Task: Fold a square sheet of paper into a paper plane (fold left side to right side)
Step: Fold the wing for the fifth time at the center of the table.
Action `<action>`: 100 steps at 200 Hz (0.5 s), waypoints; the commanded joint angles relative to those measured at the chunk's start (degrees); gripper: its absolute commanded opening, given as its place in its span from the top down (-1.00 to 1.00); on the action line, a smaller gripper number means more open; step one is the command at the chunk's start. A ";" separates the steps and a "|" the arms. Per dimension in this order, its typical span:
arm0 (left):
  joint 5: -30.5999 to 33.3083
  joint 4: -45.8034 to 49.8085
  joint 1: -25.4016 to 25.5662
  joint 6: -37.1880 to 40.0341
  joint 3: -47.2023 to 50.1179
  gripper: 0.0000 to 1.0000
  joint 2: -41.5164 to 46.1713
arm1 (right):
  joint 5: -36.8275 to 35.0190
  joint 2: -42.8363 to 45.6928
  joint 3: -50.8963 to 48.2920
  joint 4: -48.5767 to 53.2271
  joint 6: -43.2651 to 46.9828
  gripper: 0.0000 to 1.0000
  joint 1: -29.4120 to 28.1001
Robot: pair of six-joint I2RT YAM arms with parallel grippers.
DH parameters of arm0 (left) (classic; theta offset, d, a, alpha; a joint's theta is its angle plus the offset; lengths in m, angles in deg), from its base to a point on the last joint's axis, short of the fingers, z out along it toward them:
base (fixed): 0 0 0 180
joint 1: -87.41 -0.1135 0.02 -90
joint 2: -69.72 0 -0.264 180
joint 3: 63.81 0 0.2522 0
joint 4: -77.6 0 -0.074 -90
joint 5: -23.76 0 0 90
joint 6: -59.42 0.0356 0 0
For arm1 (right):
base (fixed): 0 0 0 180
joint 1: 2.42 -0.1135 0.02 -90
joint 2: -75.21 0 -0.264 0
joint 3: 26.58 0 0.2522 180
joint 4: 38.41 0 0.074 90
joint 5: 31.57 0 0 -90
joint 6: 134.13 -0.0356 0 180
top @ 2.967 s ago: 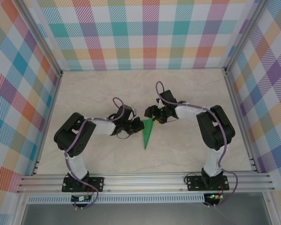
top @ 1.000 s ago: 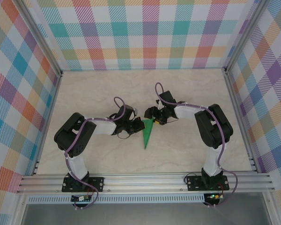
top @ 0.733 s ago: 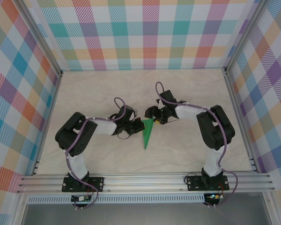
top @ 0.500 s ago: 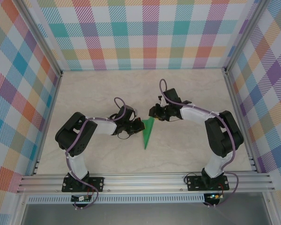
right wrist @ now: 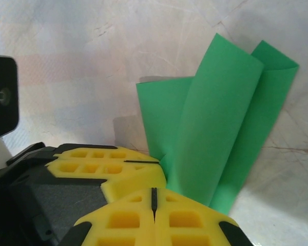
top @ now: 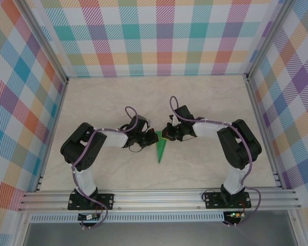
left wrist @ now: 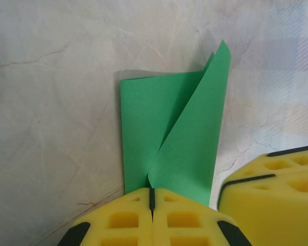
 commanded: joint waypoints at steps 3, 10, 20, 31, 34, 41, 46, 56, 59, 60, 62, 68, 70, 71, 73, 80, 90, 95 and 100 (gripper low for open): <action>0.54 0.22 0.52 0.49 0.00 0.94 -0.75 | 0.08 -2.19 1.62 0.15 -0.11 1.00 -0.22; 0.63 0.25 0.52 0.49 -0.04 0.94 -0.69 | -0.48 -2.32 1.79 0.65 0.15 1.00 -0.22; 0.63 0.25 0.52 0.56 0.00 0.94 -0.82 | -1.22 -2.39 1.89 1.55 0.66 1.00 -0.22; 0.67 0.25 0.50 0.56 0.01 0.94 -0.92 | -2.01 -2.28 1.81 2.02 1.04 1.00 -0.22; 0.67 0.25 0.52 0.52 0.02 0.94 -0.92 | -2.16 -2.32 1.73 2.14 1.14 1.00 -0.22; 0.70 0.18 0.52 0.51 0.07 0.94 -1.02 | -2.31 -2.32 1.72 2.29 1.35 1.00 -0.23; 0.70 0.24 0.52 0.51 0.12 0.94 -1.01 | -2.45 -2.34 1.72 2.35 1.45 1.00 -0.22; 0.85 0.25 0.52 0.52 0.05 0.94 -1.01 | -2.79 -2.37 1.72 2.62 1.68 1.00 -0.22; 0.89 0.31 0.50 0.56 0.11 0.95 -0.97 | -2.96 -2.38 1.72 2.66 1.74 1.00 -0.22; 0.92 0.32 0.51 0.56 0.12 0.95 -1.03 | -2.99 -2.36 1.67 2.66 1.75 1.00 -0.22; 0.93 0.33 0.52 0.58 0.08 0.95 -1.08 | -3.02 -2.37 1.66 2.70 1.80 1.00 -0.22; 1.06 0.50 0.52 0.56 -0.04 0.94 -1.10 | -3.28 -2.37 1.55 2.74 1.82 1.00 -0.22; 1.10 0.51 0.52 0.56 0.02 0.94 -1.21 | -3.40 -2.35 1.54 2.79 1.91 1.00 -0.27; 1.15 0.51 0.52 0.61 -0.01 0.94 -1.20 | -3.39 -2.39 1.54 2.81 1.92 1.00 -0.24; 1.12 0.55 0.52 0.57 0.03 0.95 -1.19 | -3.44 -2.49 1.54 2.87 1.93 1.00 -0.23; 1.11 0.60 0.52 0.56 0.00 0.95 -1.26 | -3.47 -2.58 1.45 2.79 2.07 1.00 -0.22; 1.11 0.51 0.50 0.54 -0.01 0.95 -1.33 | -3.55 -2.91 1.54 2.85 2.19 1.00 -0.27; 1.11 0.44 0.48 0.48 -0.05 0.95 -1.43 | -3.55 -2.97 1.54 2.75 2.35 1.00 -0.22; 1.14 0.42 0.52 0.54 0.06 0.95 -1.49 | -3.57 -3.17 1.54 2.81 2.34 1.00 -0.24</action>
